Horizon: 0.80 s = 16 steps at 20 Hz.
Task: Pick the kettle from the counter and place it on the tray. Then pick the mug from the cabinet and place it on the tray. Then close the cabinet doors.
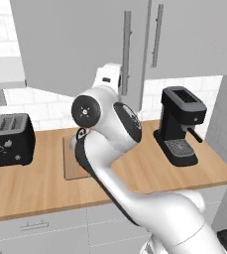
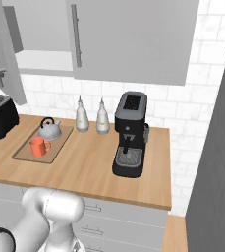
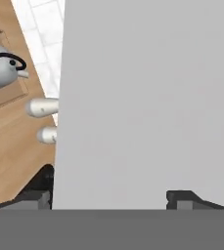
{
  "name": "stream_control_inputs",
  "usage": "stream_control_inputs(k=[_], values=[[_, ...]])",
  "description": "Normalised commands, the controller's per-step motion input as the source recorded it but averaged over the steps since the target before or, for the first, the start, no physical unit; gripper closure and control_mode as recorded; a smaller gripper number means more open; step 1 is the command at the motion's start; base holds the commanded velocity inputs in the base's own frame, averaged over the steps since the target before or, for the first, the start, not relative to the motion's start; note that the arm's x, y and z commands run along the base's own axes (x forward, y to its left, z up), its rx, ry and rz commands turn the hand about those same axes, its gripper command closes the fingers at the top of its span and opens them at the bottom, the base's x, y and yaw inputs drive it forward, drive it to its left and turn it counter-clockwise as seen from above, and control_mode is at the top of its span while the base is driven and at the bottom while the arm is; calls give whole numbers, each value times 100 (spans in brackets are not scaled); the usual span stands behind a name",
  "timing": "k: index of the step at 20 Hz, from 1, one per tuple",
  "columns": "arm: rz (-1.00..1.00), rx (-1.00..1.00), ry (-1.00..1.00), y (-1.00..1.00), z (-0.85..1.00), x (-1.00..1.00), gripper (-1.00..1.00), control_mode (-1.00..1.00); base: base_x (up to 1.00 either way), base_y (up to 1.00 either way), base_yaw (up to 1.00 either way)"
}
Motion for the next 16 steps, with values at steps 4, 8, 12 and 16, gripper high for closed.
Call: stream_control_inputs(k=[4, 8, 12, 16], values=[[46, 12, -2, -1, 6, 100, -100, -100, 0, 0, 0], [46, 10, -4, 0, 4, 95, -100, -100, 0, 0, 0], [42, 8, -5, 0, 3, 91, -100, -100, 0, 0, 0], [34, 4, -2, 0, 0, 86, -100, -100, 0, 0, 0]])
